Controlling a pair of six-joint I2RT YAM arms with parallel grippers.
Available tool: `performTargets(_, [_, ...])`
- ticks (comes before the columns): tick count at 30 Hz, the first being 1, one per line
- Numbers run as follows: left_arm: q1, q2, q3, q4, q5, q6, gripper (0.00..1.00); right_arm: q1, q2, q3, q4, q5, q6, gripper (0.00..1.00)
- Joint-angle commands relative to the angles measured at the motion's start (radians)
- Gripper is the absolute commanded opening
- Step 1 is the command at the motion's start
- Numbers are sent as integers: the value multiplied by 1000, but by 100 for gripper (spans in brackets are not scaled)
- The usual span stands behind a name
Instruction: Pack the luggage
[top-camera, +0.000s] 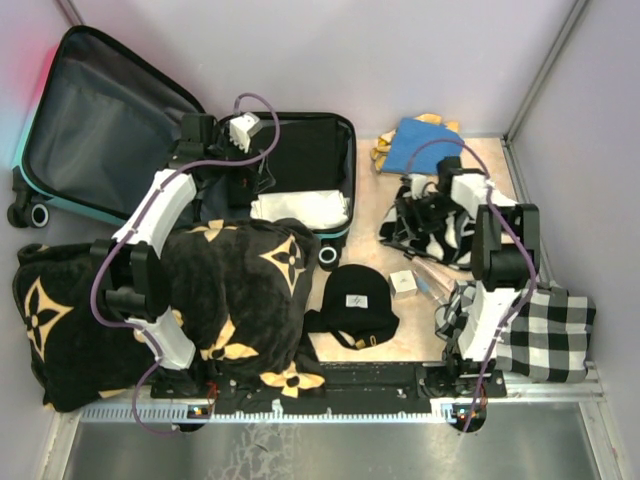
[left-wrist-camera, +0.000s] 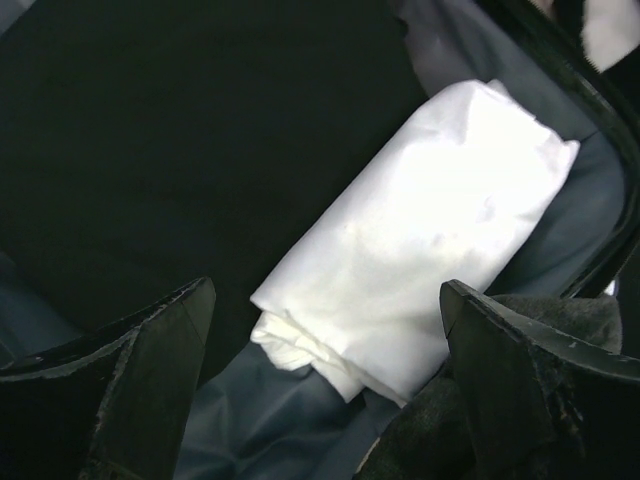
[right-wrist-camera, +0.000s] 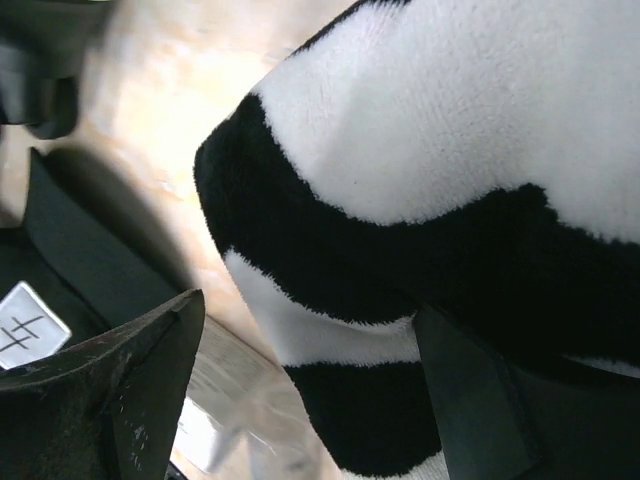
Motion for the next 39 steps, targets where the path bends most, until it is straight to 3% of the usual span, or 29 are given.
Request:
performTargets(1, [-44,-6,49,38,76,-26,99,96,15,8,-4,-48,30,85])
performTargets(7, [-188,8,49,92,69,-49,99,45,-153,34,-55,-19,29,90])
performTargets(9, [-221,27,42,114,73,-60,99,-7,-252,3,-21,-6,92,98])
performTargets(16, [-247,57,22,190,76,-119,99,-214,-421,-133,117,166,396,99])
performTargets(18, [-250,62,19,202,80,-120,99,-231,-419,-173,142,236,453,99])
performTargets(25, [-255,52,7,199,77,-116,100,-342,-323,-207,171,134,428,99])
performTargets(34, [-262,46,-23,192,74,-119,100,-343,-204,-266,347,196,472,99])
performTargets(39, [-262,47,-26,183,64,-111,100,-343,-187,-287,408,91,477,99])
